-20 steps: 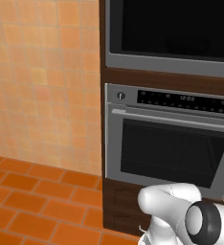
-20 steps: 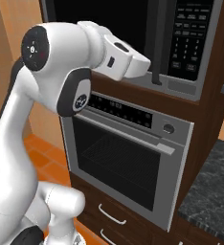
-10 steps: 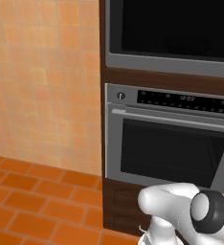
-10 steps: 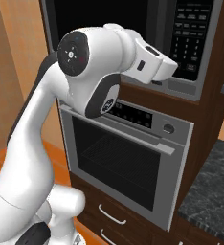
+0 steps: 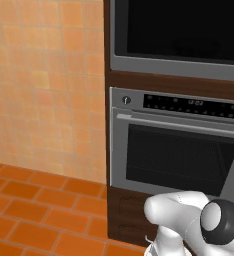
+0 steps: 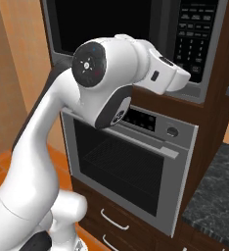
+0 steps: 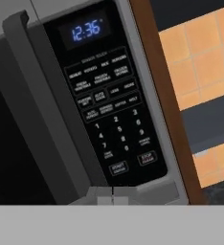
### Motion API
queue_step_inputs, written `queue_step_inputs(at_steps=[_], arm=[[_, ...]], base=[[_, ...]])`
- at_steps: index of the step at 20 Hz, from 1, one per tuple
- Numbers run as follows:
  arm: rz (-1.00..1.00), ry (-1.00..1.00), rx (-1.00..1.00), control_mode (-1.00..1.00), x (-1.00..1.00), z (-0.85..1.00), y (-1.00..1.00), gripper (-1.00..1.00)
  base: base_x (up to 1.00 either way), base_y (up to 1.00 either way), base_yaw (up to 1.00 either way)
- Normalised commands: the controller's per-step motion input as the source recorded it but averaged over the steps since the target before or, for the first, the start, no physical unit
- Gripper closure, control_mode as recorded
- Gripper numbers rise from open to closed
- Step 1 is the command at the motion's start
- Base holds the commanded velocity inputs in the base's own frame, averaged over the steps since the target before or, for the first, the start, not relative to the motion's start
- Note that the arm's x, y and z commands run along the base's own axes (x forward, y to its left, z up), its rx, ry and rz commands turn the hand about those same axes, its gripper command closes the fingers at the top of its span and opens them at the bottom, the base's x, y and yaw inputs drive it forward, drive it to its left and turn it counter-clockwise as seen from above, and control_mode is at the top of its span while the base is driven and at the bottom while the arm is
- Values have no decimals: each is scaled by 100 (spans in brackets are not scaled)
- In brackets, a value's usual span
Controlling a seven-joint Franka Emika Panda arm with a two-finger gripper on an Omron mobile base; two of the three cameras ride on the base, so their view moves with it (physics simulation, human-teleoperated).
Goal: Pick the eggplant from the sink and place it in the bowl. Then pick the bowl and place it in the microwave. Then close the microwave door and press the start button.
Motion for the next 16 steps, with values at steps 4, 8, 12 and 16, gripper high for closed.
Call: queue_step_inputs(at_steps=[4,8,12,16], arm=[[0,1,-1,-100,8,-20,-3,100],[0,2,0,-100,16,-23,-4,100],[0,0,0,-100,14,-4,-3,100],[0,0,0,-100,27,-1,-9,100]], base=[[0,0,0],[0,0,0],[0,0,0],[0,0,0]])
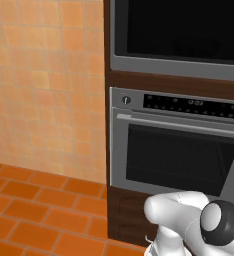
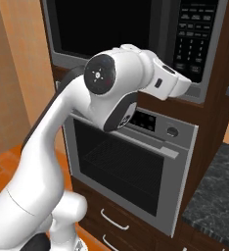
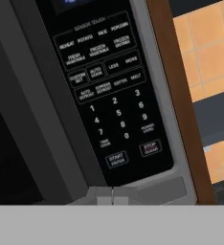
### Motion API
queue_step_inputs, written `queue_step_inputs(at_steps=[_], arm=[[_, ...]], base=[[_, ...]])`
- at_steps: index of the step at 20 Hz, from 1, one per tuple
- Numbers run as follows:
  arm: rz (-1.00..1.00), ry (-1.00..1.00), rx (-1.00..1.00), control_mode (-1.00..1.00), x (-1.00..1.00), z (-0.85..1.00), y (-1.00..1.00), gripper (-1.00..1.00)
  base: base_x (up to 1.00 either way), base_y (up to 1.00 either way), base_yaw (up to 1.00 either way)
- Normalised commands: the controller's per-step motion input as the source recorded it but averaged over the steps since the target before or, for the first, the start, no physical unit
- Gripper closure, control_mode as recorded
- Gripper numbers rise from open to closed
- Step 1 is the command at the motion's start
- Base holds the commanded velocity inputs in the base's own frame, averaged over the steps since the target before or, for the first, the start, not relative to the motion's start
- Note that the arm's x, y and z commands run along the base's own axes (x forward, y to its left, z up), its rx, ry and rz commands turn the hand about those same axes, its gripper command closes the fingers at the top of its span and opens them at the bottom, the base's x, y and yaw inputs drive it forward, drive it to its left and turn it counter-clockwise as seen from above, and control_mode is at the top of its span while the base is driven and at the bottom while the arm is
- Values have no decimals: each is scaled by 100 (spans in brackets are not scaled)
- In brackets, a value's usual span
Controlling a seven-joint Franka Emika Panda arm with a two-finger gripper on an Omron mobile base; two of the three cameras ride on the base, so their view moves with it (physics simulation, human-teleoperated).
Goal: Pick the eggplant from the sink and place it in the bowl. Then pick the bowl and place it in the microwave. Then close the microwave door and press the start button.
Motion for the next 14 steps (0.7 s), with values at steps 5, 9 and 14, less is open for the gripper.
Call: queue_step_inputs(at_steps=[5,9,14], arm=[[0,0,0,-100,20,0,-18,100],[0,0,0,-100,13,-6,-17,100],[0,0,0,-100,17,-11,-13,100]], base=[[0,0,0],[0,0,0],[0,0,0]])
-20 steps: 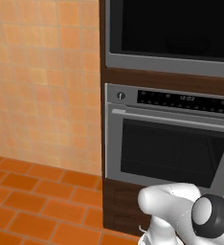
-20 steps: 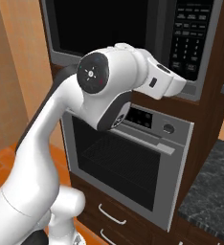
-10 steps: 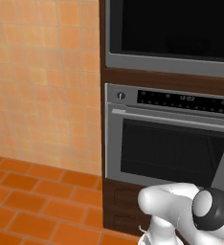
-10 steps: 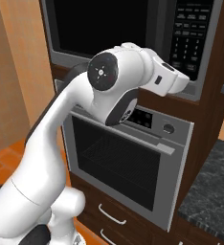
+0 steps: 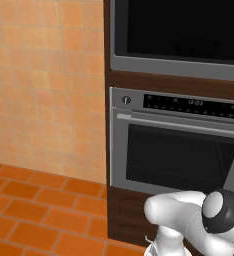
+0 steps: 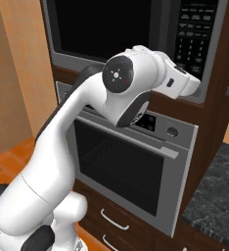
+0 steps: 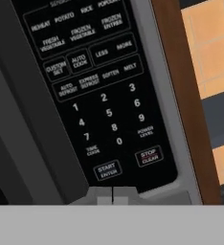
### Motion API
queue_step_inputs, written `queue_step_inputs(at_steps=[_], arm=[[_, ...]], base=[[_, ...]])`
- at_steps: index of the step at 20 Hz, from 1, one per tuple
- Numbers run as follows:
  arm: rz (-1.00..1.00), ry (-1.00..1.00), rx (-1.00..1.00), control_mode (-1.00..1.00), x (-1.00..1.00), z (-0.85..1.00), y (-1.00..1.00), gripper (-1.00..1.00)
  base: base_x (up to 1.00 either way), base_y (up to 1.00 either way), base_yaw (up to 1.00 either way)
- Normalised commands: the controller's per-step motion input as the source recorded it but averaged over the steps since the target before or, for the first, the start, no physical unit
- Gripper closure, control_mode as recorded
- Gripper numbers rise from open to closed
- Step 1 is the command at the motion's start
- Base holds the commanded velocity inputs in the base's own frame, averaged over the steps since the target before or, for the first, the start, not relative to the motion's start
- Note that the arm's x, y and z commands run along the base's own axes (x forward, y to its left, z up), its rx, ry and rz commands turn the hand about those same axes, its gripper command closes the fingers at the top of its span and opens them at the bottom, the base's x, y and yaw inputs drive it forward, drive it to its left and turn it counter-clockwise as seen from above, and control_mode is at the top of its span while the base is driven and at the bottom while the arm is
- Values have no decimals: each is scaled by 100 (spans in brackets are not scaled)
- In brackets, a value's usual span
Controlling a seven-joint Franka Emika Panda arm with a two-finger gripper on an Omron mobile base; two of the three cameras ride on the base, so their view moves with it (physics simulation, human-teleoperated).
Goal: Pick the eggplant from the sink and place it in the bowl. Then pick the bowl and place it in the microwave. Then close the microwave door and press the start button.
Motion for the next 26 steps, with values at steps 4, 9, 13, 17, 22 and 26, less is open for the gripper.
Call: queue_step_inputs(at_steps=[4,9,13,17,22,26], arm=[[0,0,0,-100,20,-1,-14,100],[0,0,0,-100,16,-10,-5,100],[0,0,0,-100,22,-9,-11,100],[0,0,0,-100,21,-7,-10,100],[0,0,0,-100,23,-13,-8,100],[0,0,0,-100,70,-21,-15,100]], base=[[0,0,0],[0,0,0],[0,0,0],[0,0,0],[0,0,0],[0,0,0]])
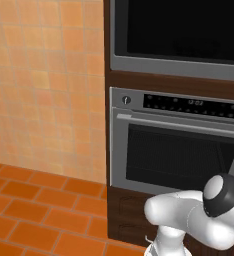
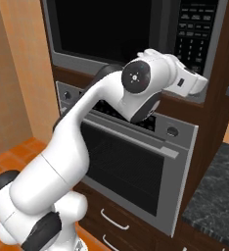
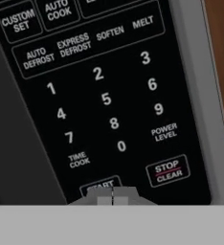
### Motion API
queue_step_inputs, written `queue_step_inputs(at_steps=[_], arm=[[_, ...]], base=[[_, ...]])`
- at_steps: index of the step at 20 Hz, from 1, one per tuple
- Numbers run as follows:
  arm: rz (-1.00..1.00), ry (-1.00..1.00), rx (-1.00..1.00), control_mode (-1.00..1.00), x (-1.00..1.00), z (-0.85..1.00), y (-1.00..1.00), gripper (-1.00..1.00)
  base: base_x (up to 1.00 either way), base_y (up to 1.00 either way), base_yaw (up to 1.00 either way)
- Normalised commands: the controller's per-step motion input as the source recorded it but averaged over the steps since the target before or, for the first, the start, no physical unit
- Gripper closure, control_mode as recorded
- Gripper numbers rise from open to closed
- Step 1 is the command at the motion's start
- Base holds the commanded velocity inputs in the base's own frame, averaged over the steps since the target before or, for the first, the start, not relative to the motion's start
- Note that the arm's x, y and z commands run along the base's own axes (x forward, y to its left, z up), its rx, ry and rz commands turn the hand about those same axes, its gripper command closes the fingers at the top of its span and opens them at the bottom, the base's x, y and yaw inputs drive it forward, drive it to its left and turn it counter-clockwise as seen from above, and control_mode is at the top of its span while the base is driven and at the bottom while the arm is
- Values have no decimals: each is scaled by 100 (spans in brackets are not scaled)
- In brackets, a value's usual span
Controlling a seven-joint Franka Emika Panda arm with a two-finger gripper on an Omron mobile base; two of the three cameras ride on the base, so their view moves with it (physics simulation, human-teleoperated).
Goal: Pick the eggplant from the sink and place it in the bowl. Then pick the bowl and place it in the microwave. Then close the microwave door and press the start button.
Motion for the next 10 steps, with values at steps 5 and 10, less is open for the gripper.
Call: queue_step_inputs(at_steps=[5,10], arm=[[0,1,-3,-100,100,-69,-2,100],[5,0,-2,-100,100,-89,-3,100]], base=[[0,0,0],[0,0,0]])
